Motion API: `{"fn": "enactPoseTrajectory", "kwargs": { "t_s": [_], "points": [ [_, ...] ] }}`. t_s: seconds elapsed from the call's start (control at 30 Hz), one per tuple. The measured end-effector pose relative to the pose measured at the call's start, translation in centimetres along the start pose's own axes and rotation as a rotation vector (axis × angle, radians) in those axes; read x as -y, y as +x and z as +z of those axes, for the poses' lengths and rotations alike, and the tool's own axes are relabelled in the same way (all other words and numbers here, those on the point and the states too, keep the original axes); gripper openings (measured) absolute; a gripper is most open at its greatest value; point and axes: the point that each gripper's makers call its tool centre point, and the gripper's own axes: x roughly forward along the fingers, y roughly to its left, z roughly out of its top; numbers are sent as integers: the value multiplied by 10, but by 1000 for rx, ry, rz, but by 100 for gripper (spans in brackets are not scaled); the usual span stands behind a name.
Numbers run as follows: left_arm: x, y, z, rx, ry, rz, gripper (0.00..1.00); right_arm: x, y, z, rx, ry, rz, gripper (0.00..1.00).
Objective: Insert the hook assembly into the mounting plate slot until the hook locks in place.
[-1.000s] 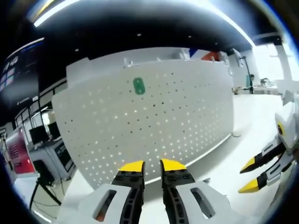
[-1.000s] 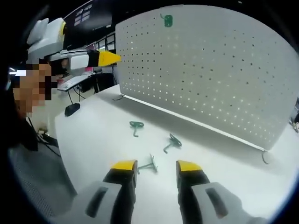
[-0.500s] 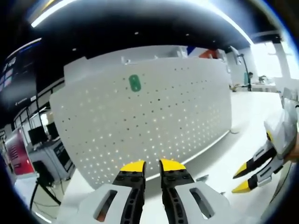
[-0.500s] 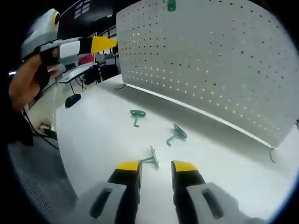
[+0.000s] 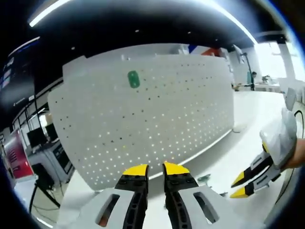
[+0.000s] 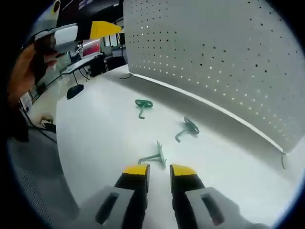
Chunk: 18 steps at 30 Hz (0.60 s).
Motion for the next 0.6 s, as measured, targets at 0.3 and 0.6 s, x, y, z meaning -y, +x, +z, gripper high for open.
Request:
{"fn": "enactPoseTrajectory", "kwargs": {
  "t_s": [0.3, 0.6],
  "points": [
    [4, 2, -4, -13, 5, -14, 11, 4, 10, -4, -13, 2, 6, 9],
    [4, 4, -10, -29, 14, -18, 11, 3, 16, -4, -17, -16, 17, 4]
  ]
}}
